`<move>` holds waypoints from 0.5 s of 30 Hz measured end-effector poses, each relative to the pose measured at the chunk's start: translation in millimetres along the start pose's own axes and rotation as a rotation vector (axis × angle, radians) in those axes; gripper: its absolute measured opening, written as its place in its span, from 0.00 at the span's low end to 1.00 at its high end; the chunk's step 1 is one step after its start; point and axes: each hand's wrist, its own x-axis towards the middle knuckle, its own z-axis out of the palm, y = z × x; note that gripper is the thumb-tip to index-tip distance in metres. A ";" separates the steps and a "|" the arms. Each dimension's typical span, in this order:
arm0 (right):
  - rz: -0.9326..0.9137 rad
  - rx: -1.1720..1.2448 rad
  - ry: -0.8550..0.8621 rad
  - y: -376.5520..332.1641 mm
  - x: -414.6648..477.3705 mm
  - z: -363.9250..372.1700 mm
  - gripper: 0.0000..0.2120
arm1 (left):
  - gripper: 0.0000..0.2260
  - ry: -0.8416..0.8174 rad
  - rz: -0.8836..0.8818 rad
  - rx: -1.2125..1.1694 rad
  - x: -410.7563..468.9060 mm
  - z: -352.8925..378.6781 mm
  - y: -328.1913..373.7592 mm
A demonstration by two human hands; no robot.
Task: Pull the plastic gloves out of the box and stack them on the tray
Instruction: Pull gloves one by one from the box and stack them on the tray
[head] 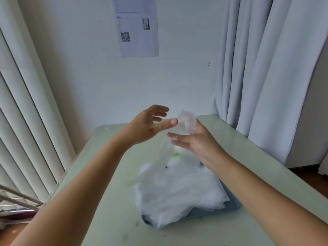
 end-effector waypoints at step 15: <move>0.149 0.277 0.303 -7.1 -20.2 -18.4 0.19 | 0.31 0.466 0.535 0.770 -51.8 113.8 -18.0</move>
